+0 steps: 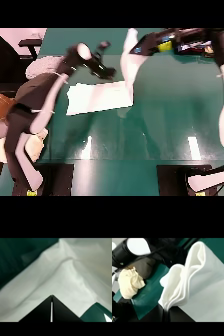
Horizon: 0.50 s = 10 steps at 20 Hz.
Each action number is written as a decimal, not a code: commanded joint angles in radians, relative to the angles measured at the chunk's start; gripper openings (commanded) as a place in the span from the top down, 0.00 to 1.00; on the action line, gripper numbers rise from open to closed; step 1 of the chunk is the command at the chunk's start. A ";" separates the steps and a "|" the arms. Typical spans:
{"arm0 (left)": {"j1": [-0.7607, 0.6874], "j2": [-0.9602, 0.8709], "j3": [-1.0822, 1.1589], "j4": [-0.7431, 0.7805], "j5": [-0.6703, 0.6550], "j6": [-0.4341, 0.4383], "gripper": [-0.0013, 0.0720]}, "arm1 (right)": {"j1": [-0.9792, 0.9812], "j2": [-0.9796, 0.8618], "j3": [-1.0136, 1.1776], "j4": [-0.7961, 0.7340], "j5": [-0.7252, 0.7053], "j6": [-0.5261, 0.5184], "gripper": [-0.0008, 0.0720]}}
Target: Fold the shirts.
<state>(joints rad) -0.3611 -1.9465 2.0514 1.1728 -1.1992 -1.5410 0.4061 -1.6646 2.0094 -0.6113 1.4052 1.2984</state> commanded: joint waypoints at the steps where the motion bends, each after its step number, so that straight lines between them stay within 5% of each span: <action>1: 0.154 0.188 0.028 0.179 -0.107 -0.002 0.95 | 0.153 -0.075 0.003 0.074 -0.109 -0.060 0.97; 3: 0.261 0.313 0.028 0.180 -0.120 0.004 0.95 | 0.268 -0.145 0.005 0.069 -0.226 -0.097 0.95; 7: 0.410 0.484 0.020 0.180 -0.129 0.003 0.95 | 0.409 -0.299 0.072 0.061 -0.346 -0.191 0.33; 10: 0.445 0.540 -0.003 0.180 -0.139 0.003 0.95 | 0.369 -0.302 0.013 0.061 -0.280 -0.197 0.41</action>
<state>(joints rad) 0.0284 -1.4796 2.0609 1.3430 -1.3216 -1.5398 0.7658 -1.9354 2.0495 -0.5526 1.1255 1.1381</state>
